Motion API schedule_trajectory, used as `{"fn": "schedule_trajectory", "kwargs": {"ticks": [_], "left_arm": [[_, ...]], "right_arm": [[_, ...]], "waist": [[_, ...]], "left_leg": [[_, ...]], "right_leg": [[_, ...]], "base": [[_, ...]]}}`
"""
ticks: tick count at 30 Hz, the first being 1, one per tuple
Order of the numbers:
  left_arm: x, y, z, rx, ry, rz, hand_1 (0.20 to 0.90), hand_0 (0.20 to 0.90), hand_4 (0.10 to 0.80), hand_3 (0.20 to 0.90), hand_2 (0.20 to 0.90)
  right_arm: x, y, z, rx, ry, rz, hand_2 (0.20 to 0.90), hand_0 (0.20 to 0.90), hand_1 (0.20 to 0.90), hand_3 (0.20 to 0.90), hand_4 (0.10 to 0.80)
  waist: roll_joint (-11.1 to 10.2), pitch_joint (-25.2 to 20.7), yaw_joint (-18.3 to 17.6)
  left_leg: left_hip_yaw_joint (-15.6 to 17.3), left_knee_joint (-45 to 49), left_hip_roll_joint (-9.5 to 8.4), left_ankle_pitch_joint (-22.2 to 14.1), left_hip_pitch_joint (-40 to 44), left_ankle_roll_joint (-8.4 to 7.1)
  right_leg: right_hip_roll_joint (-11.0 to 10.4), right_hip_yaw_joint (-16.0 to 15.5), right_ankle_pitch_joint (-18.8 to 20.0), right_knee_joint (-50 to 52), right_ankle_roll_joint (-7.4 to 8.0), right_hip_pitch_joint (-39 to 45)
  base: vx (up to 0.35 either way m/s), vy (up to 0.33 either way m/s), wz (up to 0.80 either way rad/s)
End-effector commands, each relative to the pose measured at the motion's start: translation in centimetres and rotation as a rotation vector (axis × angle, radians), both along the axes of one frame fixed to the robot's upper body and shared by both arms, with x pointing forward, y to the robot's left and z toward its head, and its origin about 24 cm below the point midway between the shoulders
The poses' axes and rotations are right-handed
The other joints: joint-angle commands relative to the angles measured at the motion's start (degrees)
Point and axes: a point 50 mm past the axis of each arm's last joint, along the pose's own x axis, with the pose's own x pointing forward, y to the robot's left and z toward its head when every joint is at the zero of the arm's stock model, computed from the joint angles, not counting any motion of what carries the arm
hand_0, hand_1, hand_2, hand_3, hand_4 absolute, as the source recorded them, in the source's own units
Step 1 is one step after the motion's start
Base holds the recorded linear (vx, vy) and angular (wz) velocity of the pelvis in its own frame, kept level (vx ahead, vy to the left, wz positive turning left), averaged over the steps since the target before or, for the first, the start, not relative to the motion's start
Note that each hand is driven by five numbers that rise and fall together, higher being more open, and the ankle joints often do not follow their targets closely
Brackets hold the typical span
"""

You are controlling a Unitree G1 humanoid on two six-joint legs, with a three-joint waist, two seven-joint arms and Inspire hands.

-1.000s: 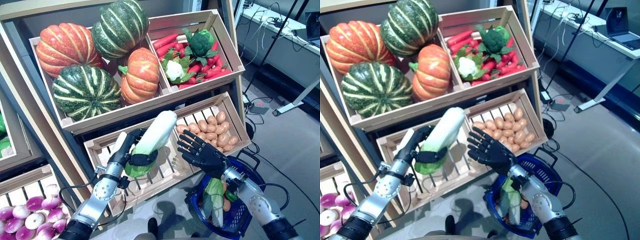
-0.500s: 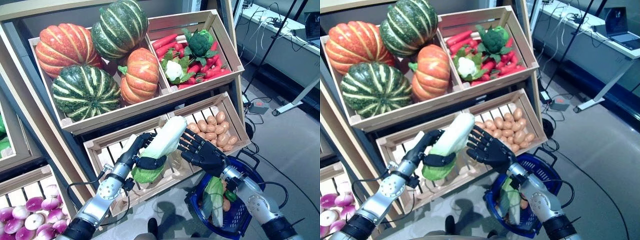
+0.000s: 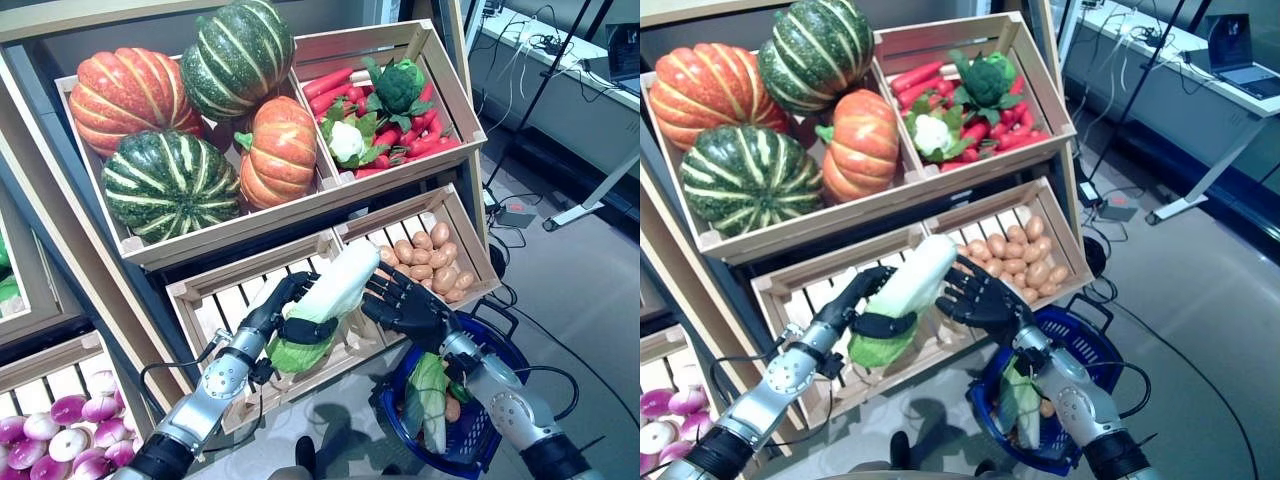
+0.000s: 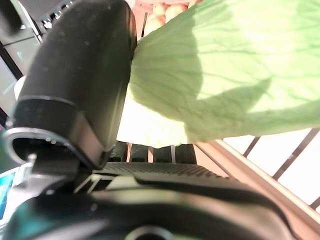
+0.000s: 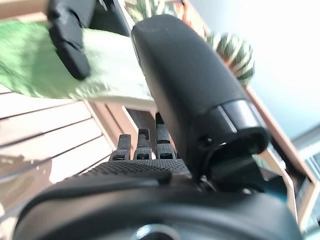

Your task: Put vegetables into the basket

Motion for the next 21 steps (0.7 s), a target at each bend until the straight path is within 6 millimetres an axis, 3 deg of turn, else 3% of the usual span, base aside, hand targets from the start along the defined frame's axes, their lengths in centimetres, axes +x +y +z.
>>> {"fn": "schedule_trajectory", "kwargs": {"ticks": [1, 9, 21], "left_arm": [[2.8, -3.8, 6.1, -0.076, -0.295, -0.149, 0.3, 0.3, 0.4, 0.3, 0.3], [2.6, -3.9, 6.2, -0.084, -0.302, -0.136, 0.3, 0.3, 0.4, 0.3, 0.3], [2.5, -4.6, 6.4, -0.113, -0.288, -0.207, 0.3, 0.3, 0.4, 0.3, 0.3]], "right_arm": [[2.9, 2.5, 6.3, 0.111, -0.305, -0.025, 0.9, 0.9, 0.9, 0.9, 0.8], [2.7, 3.1, 5.6, 0.143, -0.232, -0.075, 0.9, 0.9, 0.9, 0.9, 0.8], [1.9, 6.0, 6.4, 0.246, -0.27, 0.203, 0.9, 0.9, 0.9, 0.9, 0.8]], "waist": [[0.04, -2.65, -0.28], [0.22, -2.46, -0.37], [-0.05, -2.74, 0.33]], "left_leg": [[0.04, 0.15, 1.61, -8.79, 6.17, -2.28], [0.0, 0.13, 1.53, -8.71, 6.08, -2.17], [-0.35, 0.13, 1.52, -8.62, 5.88, -2.28]], "right_leg": [[-1.25, 1.27, 4.48, 0.03, 1.58, -2.87], [-1.09, 1.66, 4.65, -0.08, 1.47, -2.96], [-1.21, 1.22, 4.49, -0.13, 1.39, -2.84]], "base": [[-0.011, 0.009, -0.07], [-0.003, 0.004, -0.06], [0.0, 0.0, 0.0]]}}
